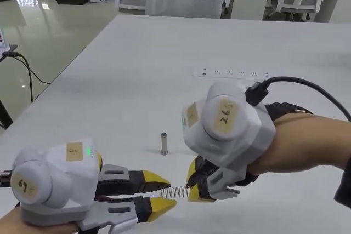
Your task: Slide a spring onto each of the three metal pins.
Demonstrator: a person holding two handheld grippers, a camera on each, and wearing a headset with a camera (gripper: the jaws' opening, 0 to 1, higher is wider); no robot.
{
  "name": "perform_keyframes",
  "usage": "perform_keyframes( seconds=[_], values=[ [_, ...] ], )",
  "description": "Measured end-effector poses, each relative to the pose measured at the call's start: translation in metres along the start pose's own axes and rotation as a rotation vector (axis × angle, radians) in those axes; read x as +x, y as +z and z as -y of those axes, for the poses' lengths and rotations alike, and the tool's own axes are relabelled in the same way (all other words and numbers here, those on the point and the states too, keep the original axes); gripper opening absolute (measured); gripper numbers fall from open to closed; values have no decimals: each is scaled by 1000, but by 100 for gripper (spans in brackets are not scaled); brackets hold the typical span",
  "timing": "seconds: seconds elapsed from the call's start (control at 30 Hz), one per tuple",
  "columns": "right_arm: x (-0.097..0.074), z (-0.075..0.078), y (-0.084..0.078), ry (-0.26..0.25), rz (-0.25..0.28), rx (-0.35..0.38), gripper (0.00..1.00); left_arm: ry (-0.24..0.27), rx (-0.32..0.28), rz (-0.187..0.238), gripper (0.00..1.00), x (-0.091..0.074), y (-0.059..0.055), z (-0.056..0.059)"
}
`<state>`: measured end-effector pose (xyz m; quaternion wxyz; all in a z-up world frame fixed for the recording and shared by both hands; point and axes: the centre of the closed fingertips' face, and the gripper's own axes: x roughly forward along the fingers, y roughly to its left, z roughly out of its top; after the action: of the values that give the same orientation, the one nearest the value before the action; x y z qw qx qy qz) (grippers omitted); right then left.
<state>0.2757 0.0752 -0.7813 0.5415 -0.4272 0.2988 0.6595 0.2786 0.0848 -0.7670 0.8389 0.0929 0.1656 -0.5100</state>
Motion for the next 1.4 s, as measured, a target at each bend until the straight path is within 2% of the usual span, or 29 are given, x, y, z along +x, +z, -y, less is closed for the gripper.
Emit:
perform_keyframes(
  seconds=[0.4,0.57,0.93,1.17,1.4],
  values=[
    [0,-6,-2,21,-5,-17,7,-26,9,-17,4,2,-2,6],
    [1,-8,-3,31,-4,-19,8,-52,16,-27,3,2,-4,12],
    [3,-9,-3,44,6,-21,8,-62,13,-32,2,1,-5,13],
    [6,-11,-3,58,11,-13,10,-68,9,-27,2,1,-4,14],
    [11,-12,-8,66,3,-8,10,-80,-8,10,2,0,3,15]
  ],
)
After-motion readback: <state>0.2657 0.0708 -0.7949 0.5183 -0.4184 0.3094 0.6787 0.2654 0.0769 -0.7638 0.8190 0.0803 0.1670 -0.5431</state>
